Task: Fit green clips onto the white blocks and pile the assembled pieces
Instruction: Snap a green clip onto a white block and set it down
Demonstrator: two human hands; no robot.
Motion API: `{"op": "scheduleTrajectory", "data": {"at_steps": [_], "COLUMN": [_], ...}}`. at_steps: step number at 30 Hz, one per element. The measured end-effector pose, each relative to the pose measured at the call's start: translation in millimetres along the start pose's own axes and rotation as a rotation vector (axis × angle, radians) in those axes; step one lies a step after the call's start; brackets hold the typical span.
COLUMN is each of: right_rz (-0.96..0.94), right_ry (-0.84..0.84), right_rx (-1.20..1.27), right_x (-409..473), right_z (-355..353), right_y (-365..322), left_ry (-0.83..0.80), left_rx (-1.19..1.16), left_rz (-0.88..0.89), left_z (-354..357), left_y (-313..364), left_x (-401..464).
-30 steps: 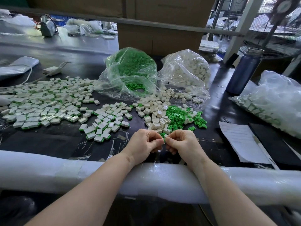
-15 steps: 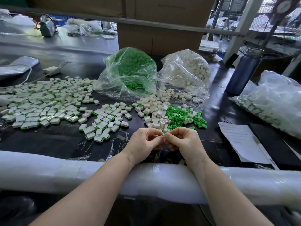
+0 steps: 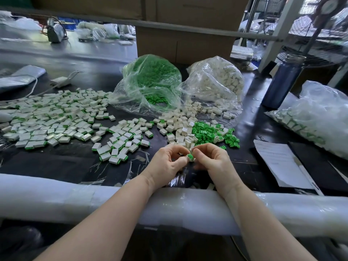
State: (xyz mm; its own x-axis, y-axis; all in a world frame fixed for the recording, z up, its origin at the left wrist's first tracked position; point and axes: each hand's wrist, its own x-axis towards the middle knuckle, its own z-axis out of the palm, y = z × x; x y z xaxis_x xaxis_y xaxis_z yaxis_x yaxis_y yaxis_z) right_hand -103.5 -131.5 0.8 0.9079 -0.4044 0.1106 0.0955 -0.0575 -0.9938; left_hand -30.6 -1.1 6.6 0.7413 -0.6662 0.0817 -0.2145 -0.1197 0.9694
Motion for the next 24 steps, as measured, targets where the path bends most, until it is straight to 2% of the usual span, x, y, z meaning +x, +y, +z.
{"op": "scheduleTrajectory", "data": {"at_steps": [6, 24], "right_rz": [0.109, 0.093], "right_ry": [-0.197, -0.246], "right_rx": [0.001, 0.013], "right_x": [-0.7, 0.5], "right_z": [5.4, 3.3], "right_y": [-5.0, -0.1], "left_ry": [-0.006, -0.104], "left_rx": [0.059, 0.132], "left_rz": [0.069, 0.095], "left_z": [-0.2, 0.3], "left_y": [2.6, 4.6], "left_x": [-2.2, -3.7]}}
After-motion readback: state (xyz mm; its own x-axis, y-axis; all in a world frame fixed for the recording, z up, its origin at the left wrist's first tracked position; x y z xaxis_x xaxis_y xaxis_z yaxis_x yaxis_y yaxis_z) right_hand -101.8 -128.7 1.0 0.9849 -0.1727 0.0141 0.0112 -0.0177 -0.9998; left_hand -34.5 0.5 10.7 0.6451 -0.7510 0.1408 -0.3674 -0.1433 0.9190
